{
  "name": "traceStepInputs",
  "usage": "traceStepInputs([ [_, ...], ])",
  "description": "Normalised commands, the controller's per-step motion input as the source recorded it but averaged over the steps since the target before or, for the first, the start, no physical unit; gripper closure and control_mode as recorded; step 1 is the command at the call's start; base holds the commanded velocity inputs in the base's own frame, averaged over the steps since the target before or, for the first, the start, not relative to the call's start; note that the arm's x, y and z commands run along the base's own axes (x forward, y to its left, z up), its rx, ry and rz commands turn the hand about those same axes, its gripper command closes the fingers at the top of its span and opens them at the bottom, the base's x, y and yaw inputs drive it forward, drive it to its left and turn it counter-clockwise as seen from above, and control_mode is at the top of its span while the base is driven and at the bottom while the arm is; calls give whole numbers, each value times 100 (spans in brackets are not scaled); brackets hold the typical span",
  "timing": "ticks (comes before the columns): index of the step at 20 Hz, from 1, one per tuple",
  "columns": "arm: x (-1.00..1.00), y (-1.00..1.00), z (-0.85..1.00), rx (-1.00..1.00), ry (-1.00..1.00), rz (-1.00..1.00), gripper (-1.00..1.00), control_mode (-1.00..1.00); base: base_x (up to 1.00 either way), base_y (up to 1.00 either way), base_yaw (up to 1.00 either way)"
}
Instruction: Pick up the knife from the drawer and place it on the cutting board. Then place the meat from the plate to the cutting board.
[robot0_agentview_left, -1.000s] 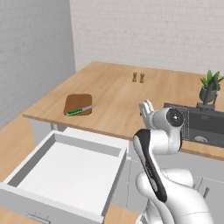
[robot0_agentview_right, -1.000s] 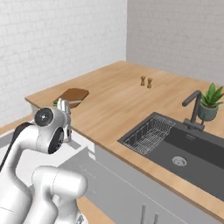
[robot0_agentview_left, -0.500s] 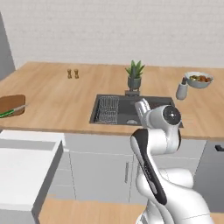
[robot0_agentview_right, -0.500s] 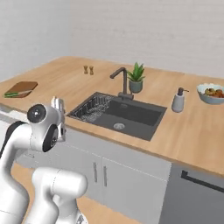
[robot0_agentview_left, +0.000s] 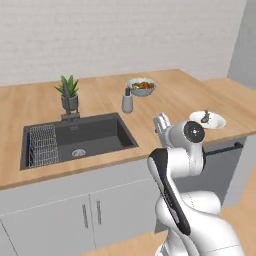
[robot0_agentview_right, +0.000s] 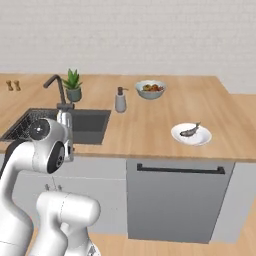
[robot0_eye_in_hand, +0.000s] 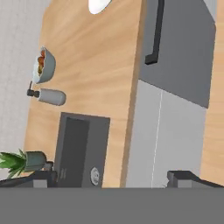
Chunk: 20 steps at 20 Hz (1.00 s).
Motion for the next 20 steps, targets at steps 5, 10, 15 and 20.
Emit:
traceStepInputs([
  [5, 0, 0, 0, 0, 0, 0, -100, 100, 6, -82, -24],
  [10, 0, 0, 0, 0, 0, 0, -100, 100, 27, -71, 6],
  [15, 0, 0, 0, 0, 0, 0, -100, 100, 43, -60, 26],
  [20, 0, 0, 0, 0, 0, 0, -100, 100, 52, -53, 28],
])
